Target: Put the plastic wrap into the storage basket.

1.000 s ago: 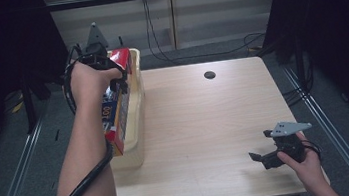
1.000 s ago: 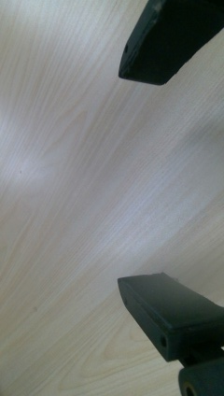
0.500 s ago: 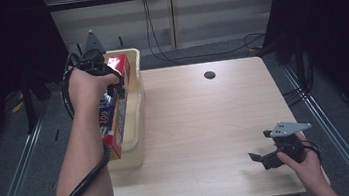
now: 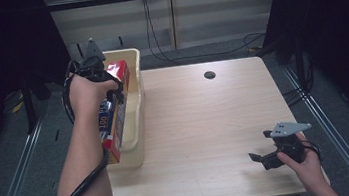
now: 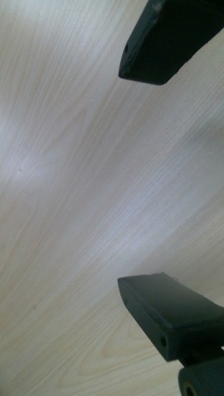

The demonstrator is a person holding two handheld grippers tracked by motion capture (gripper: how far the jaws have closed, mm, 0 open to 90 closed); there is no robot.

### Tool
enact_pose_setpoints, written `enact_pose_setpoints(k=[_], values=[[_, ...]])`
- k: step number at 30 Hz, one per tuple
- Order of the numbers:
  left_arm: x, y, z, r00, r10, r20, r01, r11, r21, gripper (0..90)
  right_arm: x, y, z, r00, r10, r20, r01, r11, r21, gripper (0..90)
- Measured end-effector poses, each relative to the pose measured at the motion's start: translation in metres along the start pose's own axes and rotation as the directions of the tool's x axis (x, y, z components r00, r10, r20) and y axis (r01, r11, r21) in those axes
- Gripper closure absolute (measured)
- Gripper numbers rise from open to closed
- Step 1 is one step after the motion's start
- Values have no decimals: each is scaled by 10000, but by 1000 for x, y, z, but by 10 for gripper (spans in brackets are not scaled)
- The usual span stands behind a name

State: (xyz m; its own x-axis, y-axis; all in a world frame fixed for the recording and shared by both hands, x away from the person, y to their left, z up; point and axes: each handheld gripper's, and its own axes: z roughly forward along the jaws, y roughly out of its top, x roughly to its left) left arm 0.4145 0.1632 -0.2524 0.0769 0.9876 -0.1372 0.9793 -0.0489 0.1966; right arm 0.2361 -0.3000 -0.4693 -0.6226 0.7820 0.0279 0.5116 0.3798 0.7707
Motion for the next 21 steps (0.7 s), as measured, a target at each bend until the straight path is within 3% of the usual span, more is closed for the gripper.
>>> enact_pose_setpoints(k=[21], values=[[16,-1,29,9999,-77,-100,82,9987,506,411,1,0,1,10000,6,-56,-6,10000,12,20]])
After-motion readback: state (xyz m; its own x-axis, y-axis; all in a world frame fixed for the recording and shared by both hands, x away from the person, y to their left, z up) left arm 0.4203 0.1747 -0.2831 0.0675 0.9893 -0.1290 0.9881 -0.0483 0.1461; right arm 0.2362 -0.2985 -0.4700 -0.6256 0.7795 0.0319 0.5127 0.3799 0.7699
